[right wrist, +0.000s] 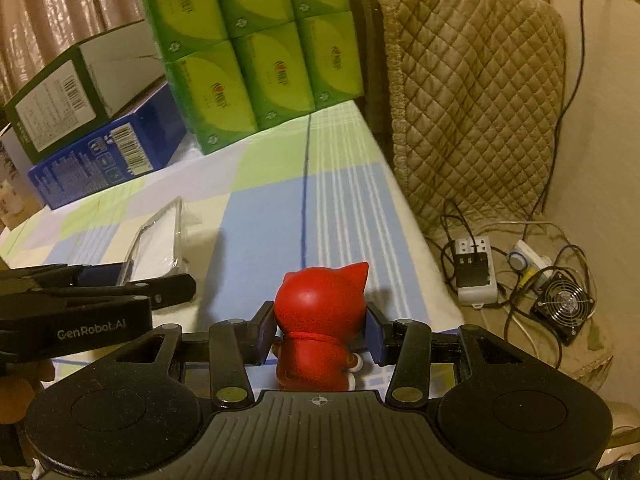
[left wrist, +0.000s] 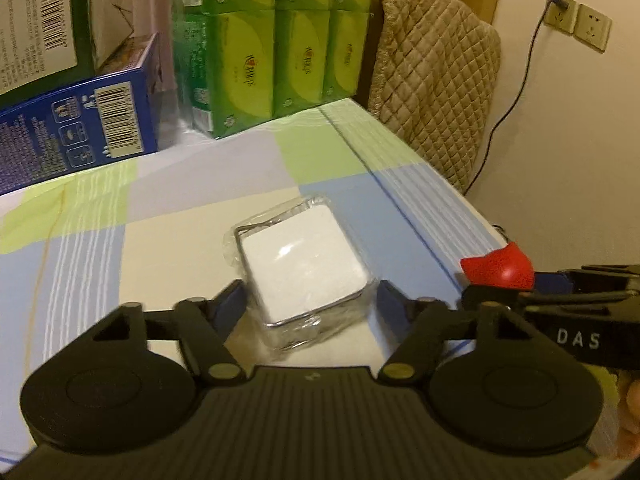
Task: Organize objects
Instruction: 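Grasp the clear plastic box with the left tool while the right tool holds the figurine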
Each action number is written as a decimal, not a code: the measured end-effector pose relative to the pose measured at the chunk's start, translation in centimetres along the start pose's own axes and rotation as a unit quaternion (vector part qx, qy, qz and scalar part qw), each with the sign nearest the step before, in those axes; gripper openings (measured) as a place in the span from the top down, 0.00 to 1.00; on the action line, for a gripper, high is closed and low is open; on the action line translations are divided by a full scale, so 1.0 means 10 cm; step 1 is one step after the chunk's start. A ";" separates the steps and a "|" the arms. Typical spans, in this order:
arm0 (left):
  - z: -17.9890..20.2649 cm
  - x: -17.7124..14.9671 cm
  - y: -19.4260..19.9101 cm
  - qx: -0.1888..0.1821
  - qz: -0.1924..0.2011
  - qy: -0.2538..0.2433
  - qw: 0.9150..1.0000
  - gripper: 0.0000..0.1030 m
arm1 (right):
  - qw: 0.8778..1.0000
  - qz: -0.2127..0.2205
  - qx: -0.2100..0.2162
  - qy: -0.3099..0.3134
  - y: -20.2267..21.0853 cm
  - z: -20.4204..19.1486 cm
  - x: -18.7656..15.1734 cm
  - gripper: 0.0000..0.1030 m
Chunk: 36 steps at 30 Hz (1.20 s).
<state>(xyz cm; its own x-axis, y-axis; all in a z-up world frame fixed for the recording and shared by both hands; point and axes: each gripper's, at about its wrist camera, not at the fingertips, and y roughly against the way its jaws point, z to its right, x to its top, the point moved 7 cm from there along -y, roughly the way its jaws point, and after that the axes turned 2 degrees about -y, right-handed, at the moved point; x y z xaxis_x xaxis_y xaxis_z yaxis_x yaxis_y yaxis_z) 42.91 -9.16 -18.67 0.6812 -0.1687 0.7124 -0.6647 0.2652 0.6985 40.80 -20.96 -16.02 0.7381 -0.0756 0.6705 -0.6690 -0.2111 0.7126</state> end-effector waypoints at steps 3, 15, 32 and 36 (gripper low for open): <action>-0.06 -0.07 0.08 0.003 -0.008 -0.004 1.000 0.46 | 1.000 -0.002 0.011 0.007 0.00 -0.10 -0.05 0.59; -0.27 -0.97 1.06 -0.013 -0.085 -0.035 0.996 0.42 | 0.995 -0.041 0.080 0.038 0.44 -0.86 -0.47 0.59; -0.27 -1.06 1.13 0.058 -0.005 0.046 0.997 0.15 | 0.998 -0.034 0.046 0.029 0.51 -0.80 -0.45 0.59; -0.25 -1.08 1.11 0.072 -0.012 0.026 0.997 0.22 | 0.998 -0.032 0.049 0.031 0.52 -0.81 -0.44 0.59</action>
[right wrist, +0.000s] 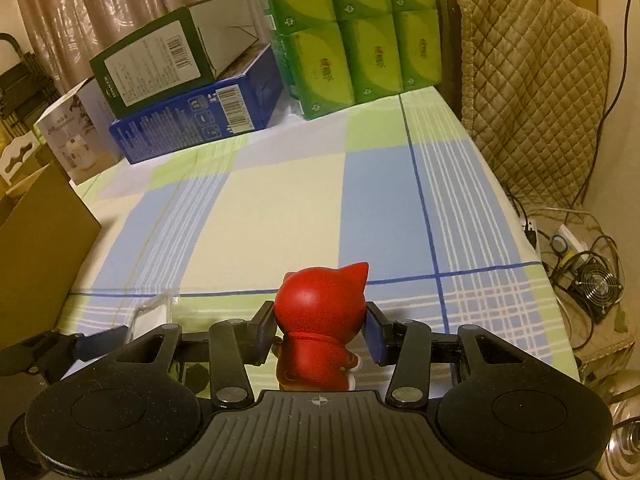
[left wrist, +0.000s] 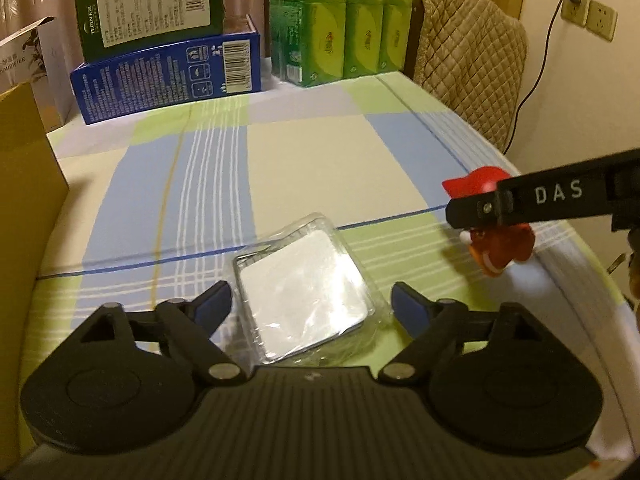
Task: Organize objects
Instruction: 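Grasp the clear plastic box with the left tool while the right tool holds the figurine, then lift the plastic box and red figurine and carry them toward the cardboard box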
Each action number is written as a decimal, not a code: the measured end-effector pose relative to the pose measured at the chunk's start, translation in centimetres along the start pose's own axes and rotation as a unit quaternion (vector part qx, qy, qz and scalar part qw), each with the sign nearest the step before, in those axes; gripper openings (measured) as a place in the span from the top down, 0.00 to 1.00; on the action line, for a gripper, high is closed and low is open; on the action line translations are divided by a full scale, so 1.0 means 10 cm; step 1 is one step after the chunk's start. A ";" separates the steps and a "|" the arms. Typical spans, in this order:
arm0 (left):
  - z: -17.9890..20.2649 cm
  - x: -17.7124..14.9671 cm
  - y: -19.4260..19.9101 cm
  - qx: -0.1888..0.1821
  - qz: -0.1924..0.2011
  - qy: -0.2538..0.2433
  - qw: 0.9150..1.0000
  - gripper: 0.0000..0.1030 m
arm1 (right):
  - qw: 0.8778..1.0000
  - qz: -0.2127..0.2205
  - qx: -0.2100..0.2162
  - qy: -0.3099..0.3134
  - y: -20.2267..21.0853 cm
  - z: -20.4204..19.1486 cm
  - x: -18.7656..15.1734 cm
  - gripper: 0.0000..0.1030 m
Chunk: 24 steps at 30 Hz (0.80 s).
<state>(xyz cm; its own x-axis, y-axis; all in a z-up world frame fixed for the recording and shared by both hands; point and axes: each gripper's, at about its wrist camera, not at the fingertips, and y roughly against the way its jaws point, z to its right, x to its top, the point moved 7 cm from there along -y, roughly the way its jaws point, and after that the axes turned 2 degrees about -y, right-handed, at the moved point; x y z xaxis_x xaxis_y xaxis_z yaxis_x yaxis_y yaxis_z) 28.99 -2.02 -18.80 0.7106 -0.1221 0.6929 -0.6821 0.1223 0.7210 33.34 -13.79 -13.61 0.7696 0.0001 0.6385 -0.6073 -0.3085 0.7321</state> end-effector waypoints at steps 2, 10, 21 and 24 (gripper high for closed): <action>-0.04 -0.01 -0.01 -0.005 -0.009 0.006 1.000 0.28 | 1.000 0.000 0.001 0.001 0.00 -0.01 0.00 0.59; -0.13 -0.04 -0.02 0.003 -0.025 -0.001 1.000 0.43 | 1.000 0.002 0.003 0.002 0.01 -0.02 0.00 0.59; -0.07 -0.02 0.09 -0.013 -0.024 -0.003 1.000 0.44 | 1.000 -0.004 0.007 0.008 0.02 -0.07 -0.03 0.59; -0.07 -0.01 0.15 -0.015 -0.019 -0.002 1.000 0.44 | 1.000 -0.001 0.006 0.007 0.06 -0.08 -0.04 0.59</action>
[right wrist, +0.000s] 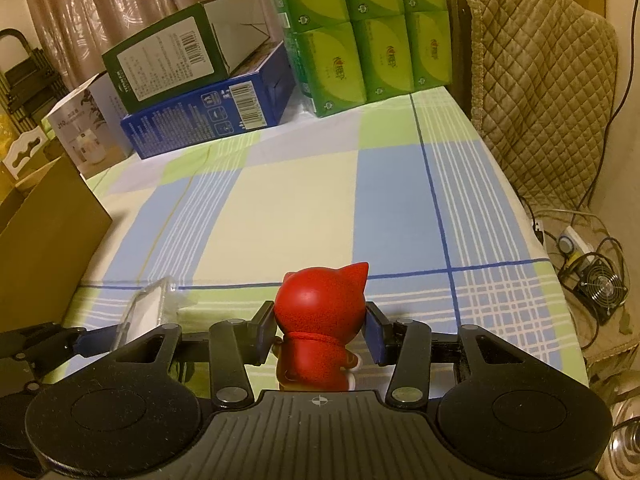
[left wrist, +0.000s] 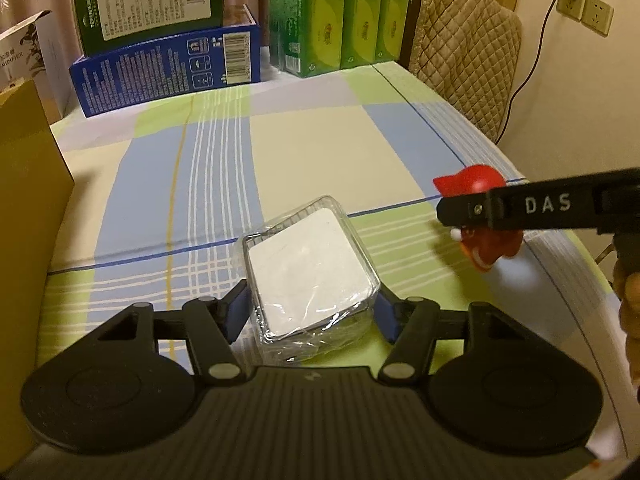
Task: Organize objects
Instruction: 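Lift the plastic box and red figurine and carry them toward the cardboard box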
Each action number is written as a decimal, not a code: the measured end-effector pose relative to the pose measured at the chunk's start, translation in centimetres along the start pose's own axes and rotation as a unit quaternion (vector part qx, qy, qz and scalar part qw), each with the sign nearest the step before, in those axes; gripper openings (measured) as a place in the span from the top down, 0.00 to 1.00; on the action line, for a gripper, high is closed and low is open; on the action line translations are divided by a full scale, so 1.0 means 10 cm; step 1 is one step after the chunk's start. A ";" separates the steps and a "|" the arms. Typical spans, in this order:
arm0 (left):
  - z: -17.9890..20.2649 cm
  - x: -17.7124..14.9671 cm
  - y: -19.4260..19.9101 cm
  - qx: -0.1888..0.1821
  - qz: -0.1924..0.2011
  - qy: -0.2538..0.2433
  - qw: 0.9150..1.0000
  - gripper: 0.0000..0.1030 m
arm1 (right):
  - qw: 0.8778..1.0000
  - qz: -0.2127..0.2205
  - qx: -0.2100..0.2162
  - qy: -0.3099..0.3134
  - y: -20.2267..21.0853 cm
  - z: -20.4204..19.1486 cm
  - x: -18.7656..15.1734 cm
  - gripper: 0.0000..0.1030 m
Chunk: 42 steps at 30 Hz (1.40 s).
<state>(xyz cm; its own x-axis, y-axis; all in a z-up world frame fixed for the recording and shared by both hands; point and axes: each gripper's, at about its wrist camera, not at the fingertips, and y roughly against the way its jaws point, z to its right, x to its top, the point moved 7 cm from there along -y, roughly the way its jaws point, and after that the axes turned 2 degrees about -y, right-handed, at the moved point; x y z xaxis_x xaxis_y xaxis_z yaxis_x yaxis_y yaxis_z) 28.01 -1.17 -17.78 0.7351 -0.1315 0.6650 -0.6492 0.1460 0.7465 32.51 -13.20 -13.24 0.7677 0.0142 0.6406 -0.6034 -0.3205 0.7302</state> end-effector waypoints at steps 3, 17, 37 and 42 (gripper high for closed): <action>-0.01 0.01 0.06 -0.005 0.005 0.007 1.000 0.44 | 1.000 0.013 -0.002 -0.001 0.08 -0.03 0.02 0.59; 0.03 -0.17 0.73 -0.013 0.017 0.027 0.999 0.44 | 0.998 0.026 -0.027 -0.047 0.89 -0.12 -0.47 0.59; 0.02 -0.46 2.30 0.006 0.044 0.025 0.999 0.44 | 0.998 0.053 -0.006 -0.020 2.13 -0.83 -0.87 0.59; 0.01 -0.54 2.52 0.009 0.049 0.026 0.998 0.44 | 0.999 0.051 -0.004 -0.011 2.24 -0.97 -0.93 0.59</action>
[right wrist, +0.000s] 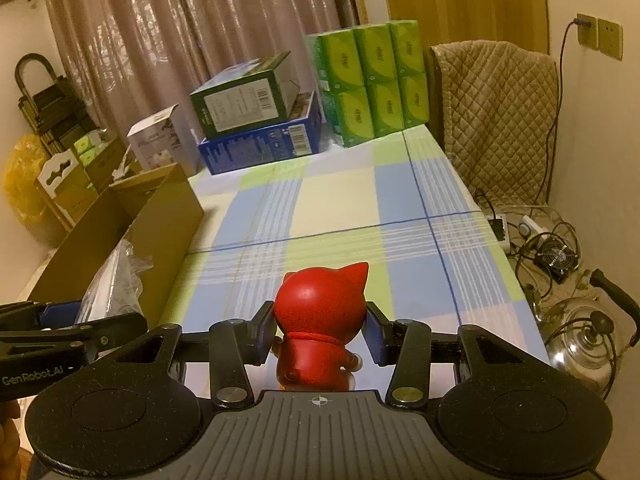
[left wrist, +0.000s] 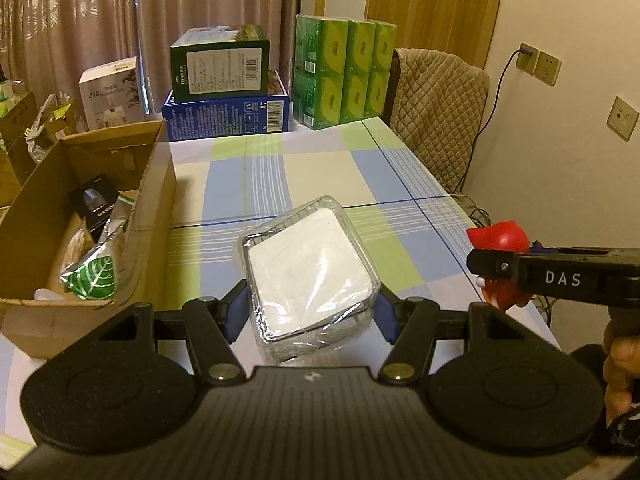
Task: Organize objects
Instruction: 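Lift the plastic box and red figurine and carry them toward the cardboard box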
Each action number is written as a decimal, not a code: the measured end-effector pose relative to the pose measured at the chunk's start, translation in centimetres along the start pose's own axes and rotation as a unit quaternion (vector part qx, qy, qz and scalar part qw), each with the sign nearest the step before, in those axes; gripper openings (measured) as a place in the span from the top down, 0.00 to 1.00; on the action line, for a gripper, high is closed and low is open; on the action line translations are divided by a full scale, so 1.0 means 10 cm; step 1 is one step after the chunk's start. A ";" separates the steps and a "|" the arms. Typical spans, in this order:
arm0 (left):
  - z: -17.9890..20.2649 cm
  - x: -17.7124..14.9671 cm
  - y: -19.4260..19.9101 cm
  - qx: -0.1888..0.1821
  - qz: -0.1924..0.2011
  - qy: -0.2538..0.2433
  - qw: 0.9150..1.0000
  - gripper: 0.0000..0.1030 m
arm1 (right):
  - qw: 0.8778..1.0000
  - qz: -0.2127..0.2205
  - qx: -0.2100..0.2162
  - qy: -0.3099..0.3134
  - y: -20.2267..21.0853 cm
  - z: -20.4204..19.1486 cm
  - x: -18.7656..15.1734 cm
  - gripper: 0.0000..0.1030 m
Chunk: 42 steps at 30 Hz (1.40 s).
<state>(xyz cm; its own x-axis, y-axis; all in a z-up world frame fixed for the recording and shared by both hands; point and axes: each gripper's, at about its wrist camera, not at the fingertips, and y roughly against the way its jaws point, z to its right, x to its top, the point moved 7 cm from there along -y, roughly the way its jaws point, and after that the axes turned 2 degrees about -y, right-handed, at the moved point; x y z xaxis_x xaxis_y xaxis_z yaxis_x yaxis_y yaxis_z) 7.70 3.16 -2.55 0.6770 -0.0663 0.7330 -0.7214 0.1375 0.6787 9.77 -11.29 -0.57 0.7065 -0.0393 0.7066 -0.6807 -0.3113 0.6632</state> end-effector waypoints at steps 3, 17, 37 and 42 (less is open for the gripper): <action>-0.01 -0.02 0.07 0.001 0.000 -0.003 1.000 0.44 | 1.000 -0.001 0.004 0.005 0.04 -0.09 -0.02 0.59; -0.13 -0.03 0.28 0.011 0.005 0.003 1.000 0.44 | 1.000 0.006 0.019 0.019 0.09 -0.29 0.00 0.59; -0.33 0.00 0.38 0.016 0.009 0.011 1.000 0.44 | 0.998 0.003 0.043 0.045 0.00 -0.64 0.02 0.59; -0.44 0.01 0.42 0.020 0.012 0.015 1.000 0.44 | 0.997 -0.001 0.049 0.054 -0.06 -0.75 0.02 0.59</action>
<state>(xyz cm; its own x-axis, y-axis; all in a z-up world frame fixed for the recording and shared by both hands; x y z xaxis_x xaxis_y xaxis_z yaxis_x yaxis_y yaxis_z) 5.41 8.10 0.20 0.6631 -0.0346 0.7477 -0.7423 0.0983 0.6629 8.85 -3.96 1.09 0.6787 0.0615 0.7318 -0.6539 -0.4031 0.6403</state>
